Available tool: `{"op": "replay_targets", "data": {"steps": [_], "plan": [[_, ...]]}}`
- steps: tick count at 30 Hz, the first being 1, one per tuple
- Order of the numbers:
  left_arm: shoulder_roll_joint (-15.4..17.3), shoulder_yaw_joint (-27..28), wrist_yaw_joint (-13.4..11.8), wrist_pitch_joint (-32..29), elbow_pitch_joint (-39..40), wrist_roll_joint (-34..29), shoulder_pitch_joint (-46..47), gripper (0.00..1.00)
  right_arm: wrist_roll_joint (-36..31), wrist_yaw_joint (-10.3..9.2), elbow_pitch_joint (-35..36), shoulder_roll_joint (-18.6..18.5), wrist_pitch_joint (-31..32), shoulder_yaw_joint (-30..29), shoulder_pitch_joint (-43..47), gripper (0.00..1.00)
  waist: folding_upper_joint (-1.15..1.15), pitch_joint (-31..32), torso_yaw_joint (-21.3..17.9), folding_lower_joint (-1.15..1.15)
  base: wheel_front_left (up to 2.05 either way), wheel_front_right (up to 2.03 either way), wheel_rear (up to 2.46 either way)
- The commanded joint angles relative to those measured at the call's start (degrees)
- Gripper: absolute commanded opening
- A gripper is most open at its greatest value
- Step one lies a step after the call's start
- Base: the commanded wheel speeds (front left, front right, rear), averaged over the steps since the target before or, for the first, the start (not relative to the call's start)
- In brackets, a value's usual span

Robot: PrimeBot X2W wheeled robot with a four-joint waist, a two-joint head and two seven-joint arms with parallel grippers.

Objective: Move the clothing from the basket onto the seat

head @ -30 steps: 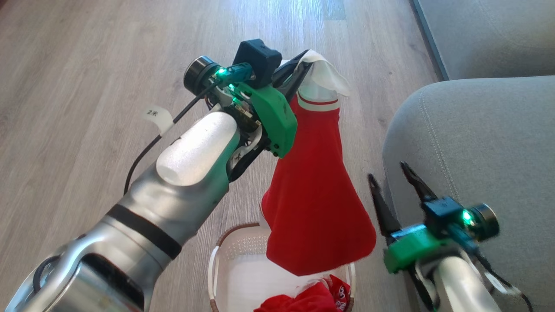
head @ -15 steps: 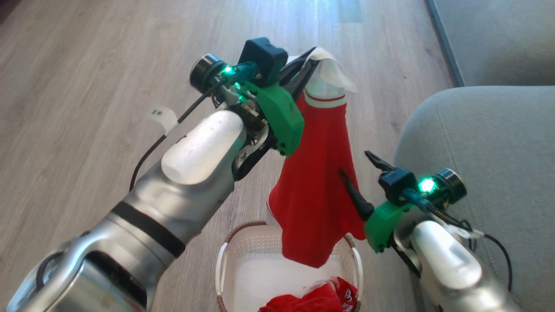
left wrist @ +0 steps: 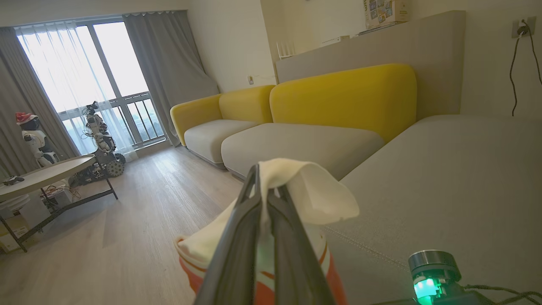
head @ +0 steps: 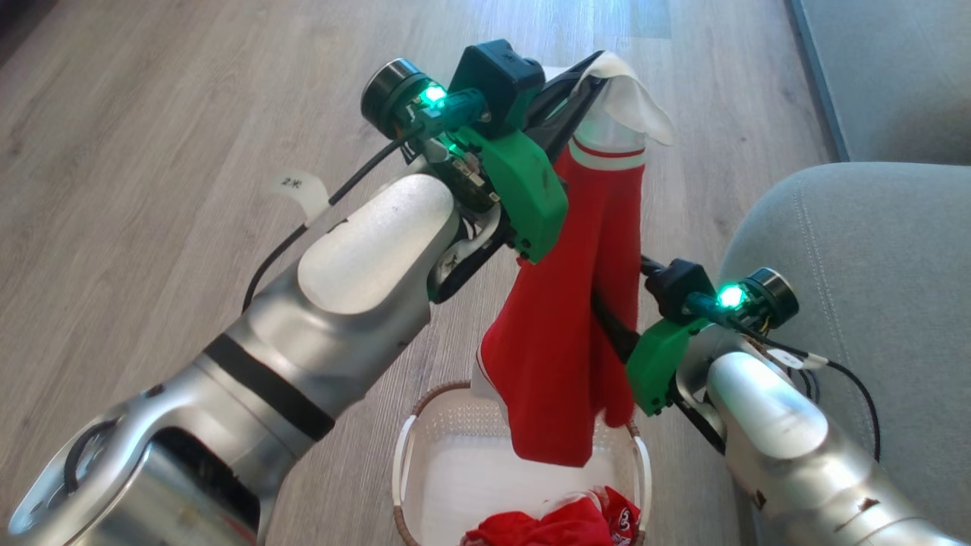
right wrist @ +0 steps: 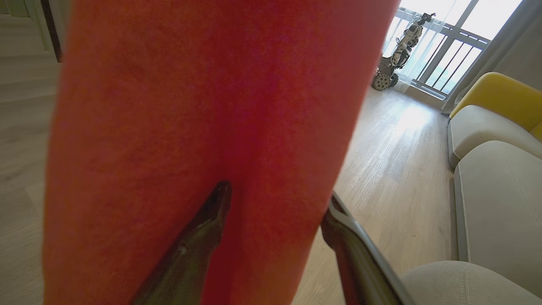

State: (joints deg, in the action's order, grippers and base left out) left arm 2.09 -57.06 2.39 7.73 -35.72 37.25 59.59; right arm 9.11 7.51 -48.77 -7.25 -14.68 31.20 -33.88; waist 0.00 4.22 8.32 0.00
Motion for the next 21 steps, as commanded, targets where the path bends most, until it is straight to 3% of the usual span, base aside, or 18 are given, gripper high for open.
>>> {"op": "replay_targets", "data": {"steps": [1, 2, 3, 4, 12, 17, 21], "plan": [[0.8, 1.6, -0.7, 0.6, 1.9, 0.6, 4.4, 0.00, 0.9, -0.02, 0.8, 0.6, -0.3, 1.1, -3.1, 1.00, 0.00, 0.0, 0.2, 0.00, 0.00, 0.00, 0.00], [0.8, 1.4, -0.8, 0.6, 2.1, 0.7, 4.4, 0.00, 1.5, -0.02, 0.5, 0.7, -0.3, 1.6, -3.5, 0.70, 0.00, -0.1, 0.3, 0.00, 0.00, 0.00, 0.00], [0.8, 1.3, -0.9, 0.6, 2.3, 0.8, 4.3, 0.00, 2.0, -0.02, 0.1, 0.7, -0.3, 2.2, -3.8, 0.27, 0.00, -0.1, 0.4, 0.00, 0.00, 0.00, 0.00], [0.8, 1.3, -1.0, 0.6, 2.4, 0.9, 4.1, 0.00, 2.4, -0.02, -0.1, 0.7, -0.3, 2.6, -4.2, 0.00, 0.00, -0.2, 0.4, 0.00, 0.00, 0.00, 0.00], [2.4, 2.2, -1.8, 0.6, 0.3, 3.1, 0.7, 0.00, 4.4, -0.02, 1.2, -0.4, -0.3, 3.9, -5.9, 0.00, 0.00, -1.1, -0.6, 0.00, 0.00, 0.00, 0.00], [3.7, 2.7, -2.0, 2.4, -2.7, 4.3, -2.7, 1.00, 5.0, -0.02, 2.4, -2.0, -0.3, 3.2, -7.0, 0.00, 0.00, -1.8, -2.4, 0.00, 0.00, 0.00, 0.00], [3.9, 3.0, -2.1, 4.3, -4.6, 5.0, -5.4, 1.00, 5.2, -0.02, 3.8, -3.8, -0.3, 1.7, -8.7, 0.00, 0.00, -2.5, -4.4, 0.00, 0.00, 0.00, 0.00]]}}
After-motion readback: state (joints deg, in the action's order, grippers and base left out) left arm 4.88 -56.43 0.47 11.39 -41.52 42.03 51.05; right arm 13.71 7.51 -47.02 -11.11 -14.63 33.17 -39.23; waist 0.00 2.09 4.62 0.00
